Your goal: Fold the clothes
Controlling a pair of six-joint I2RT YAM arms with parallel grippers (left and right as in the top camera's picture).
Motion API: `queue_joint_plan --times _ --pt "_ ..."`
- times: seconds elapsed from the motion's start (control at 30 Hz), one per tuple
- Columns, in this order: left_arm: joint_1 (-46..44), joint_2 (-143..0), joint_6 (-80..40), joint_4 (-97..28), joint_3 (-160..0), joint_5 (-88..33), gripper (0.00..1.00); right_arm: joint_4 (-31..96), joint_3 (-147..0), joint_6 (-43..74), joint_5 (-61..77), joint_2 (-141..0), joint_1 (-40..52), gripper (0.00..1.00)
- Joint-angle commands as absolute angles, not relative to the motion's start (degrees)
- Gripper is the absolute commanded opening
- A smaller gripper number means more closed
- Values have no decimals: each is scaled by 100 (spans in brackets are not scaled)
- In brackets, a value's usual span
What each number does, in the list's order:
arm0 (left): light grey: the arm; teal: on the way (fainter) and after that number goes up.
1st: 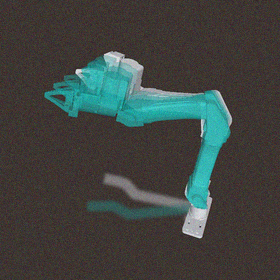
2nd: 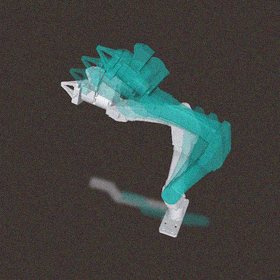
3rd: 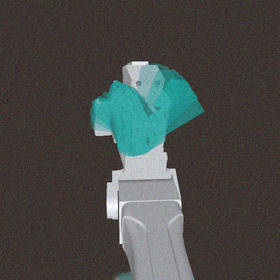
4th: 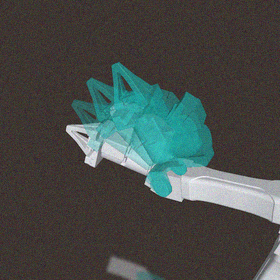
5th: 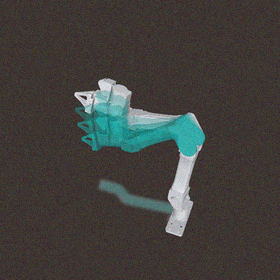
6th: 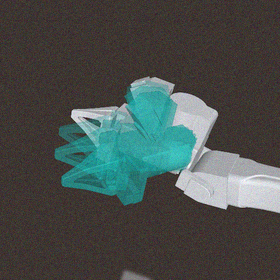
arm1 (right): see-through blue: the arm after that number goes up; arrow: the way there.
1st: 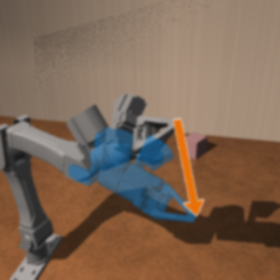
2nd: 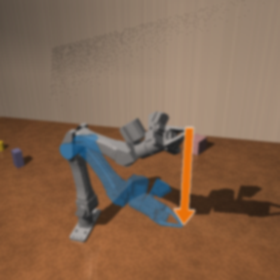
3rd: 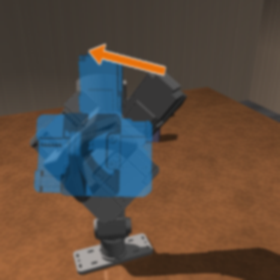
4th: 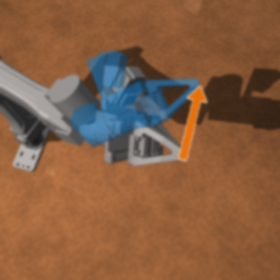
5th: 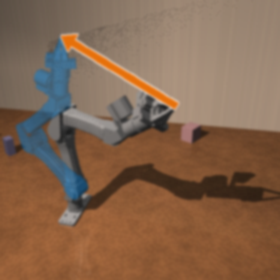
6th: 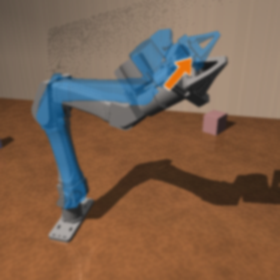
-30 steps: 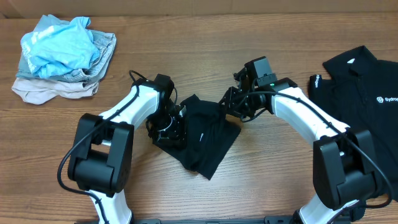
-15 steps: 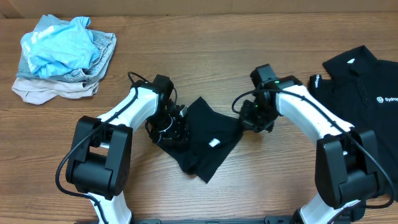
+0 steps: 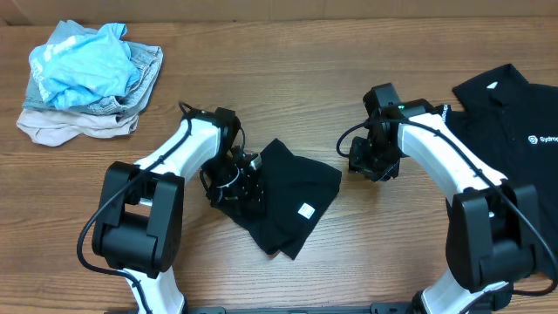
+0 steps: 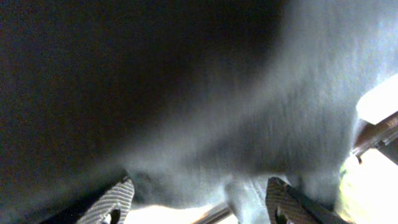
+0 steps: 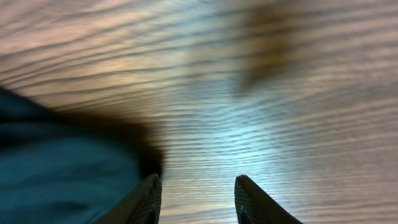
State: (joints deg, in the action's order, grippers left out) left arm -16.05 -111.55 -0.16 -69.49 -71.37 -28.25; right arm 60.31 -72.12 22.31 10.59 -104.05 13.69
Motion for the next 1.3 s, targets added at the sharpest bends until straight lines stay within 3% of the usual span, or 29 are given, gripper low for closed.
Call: queue_joint_plan --times 0.0,0.07,0.1,0.13,0.17,0.2,0.37,0.53,0.6,0.83,1.13,1.27 --pt "-1500 -11205 534 -7192 -7756 -3157 62 5972 -7478 1446 1984 -9878 1385 41" --pt "-1500 -11205 604 -7218 -7898 -3063 44 5972 -7476 1055 2740 -9769 1437 24" --pt "-1498 -11205 600 -7196 -7933 -3004 30 6005 -7474 987 3087 -9760 1487 12" --pt "-1483 -11205 591 -7137 -7953 -2982 16 6066 -7465 980 3376 -9762 1568 6" --pt "-1455 -11205 534 -7087 -7970 -2987 7 6101 -7426 982 3507 -9773 1660 4" --pt "-1411 -11205 438 -7043 -7996 -2987 4 6123 -7367 1004 3575 -9776 1774 4" --pt "-963 -11205 161 -6866 -8211 -3015 7 5885 -6949 1723 3634 -9835 2628 4" --pt "-373 -11205 86 -6829 -8305 -3177 38 5083 -6552 3135 3636 -9911 3398 7" --pt "-141 -11205 91 -6827 -8305 -3345 42 4825 -6390 3457 3739 -9966 3614 10" --pt "196 -11205 202 -6914 -8305 -3566 50 5341 -6287 3754 3955 -10403 3739 12" --pt "-215 -11207 886 -7113 -8259 -3540 64 6381 -6235 3621 3092 -10449 3210 15" --pt "-467 -11207 1028 -7105 -8108 -3428 55 6329 -6281 3175 3260 -10422 2842 17"
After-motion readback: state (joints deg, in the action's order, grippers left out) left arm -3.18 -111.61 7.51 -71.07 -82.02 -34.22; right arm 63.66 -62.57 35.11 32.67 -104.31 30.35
